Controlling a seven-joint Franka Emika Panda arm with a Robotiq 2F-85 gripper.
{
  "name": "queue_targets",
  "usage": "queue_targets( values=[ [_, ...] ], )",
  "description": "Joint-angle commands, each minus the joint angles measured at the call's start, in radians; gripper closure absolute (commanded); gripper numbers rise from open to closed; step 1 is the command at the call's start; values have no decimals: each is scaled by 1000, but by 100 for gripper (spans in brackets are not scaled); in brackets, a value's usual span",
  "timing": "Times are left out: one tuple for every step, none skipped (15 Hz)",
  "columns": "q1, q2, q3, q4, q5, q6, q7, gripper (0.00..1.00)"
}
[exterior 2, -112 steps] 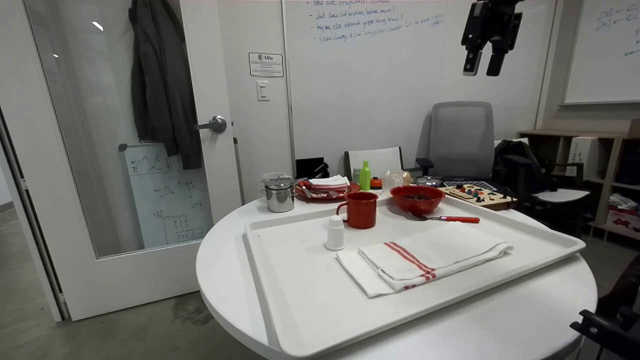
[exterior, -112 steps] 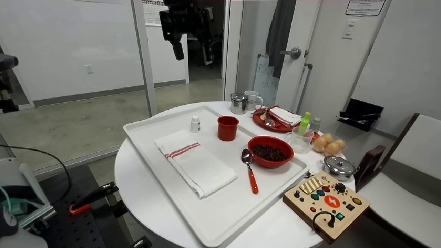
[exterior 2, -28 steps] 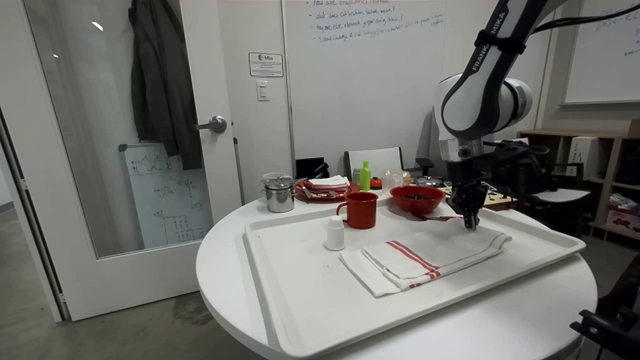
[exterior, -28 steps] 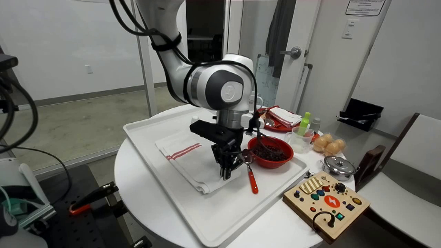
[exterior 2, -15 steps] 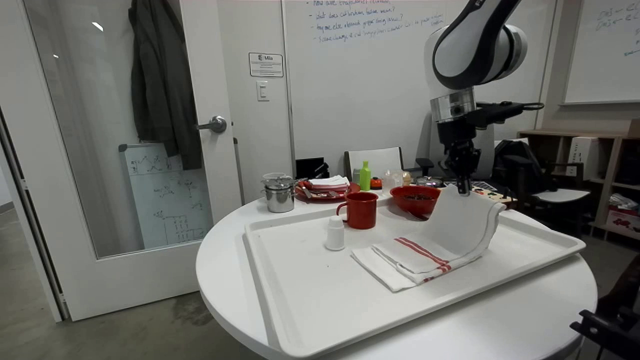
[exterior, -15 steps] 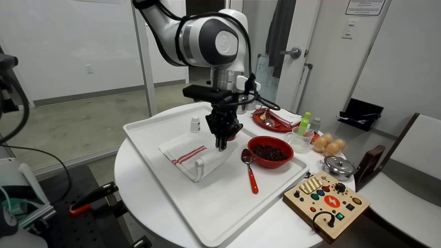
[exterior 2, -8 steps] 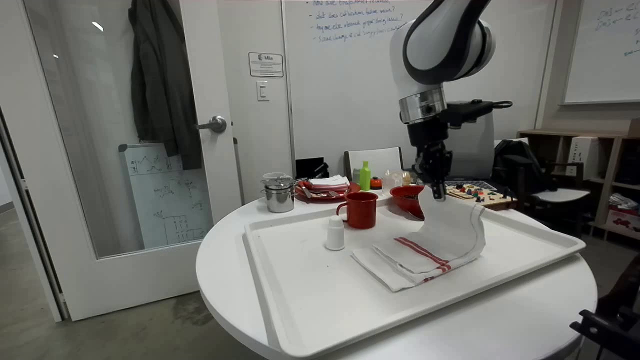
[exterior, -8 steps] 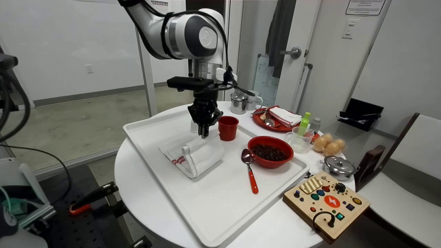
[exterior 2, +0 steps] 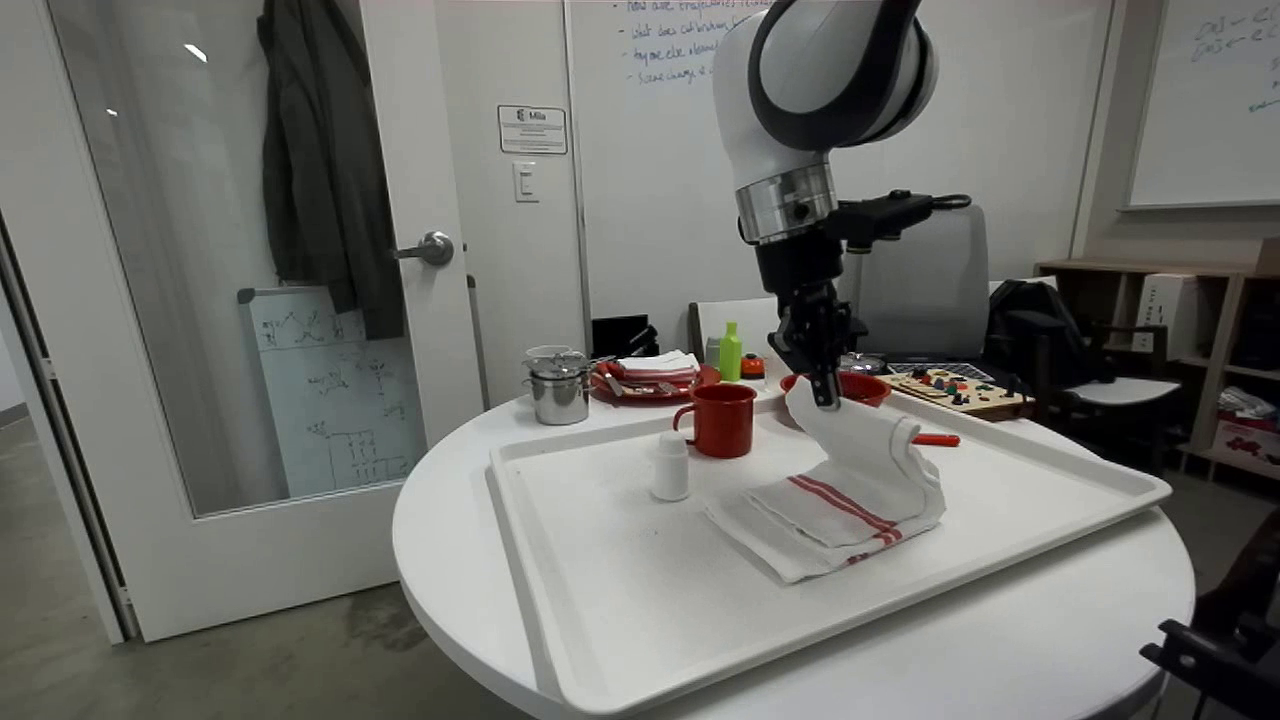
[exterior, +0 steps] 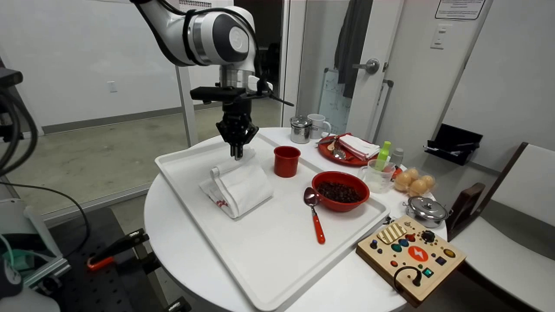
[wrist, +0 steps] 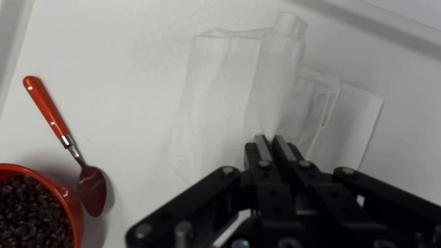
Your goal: Fold the white and red towel from right to left
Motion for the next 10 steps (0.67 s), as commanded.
queue_targets(
  values=[
    [30, 54, 7, 52, -20, -26, 48, 91],
    [36, 76, 4, 68, -26, -27, 58, 91],
    [41, 112, -2, 99, -36, -28, 67, 91],
    [47, 133, -5, 114, -42, -25, 76, 91],
    [53, 161, -7, 134, -48, -26, 84, 91],
    [59, 186, -11, 153, -53, -26, 92, 91],
    [65, 214, -13, 173, -56, -27, 99, 92],
    [72, 238, -16, 192, -57, -32, 105, 92],
    [78, 264, -18, 212, -53, -40, 107, 92],
    [84, 285, -19, 228, -48, -47, 108, 92]
  ],
)
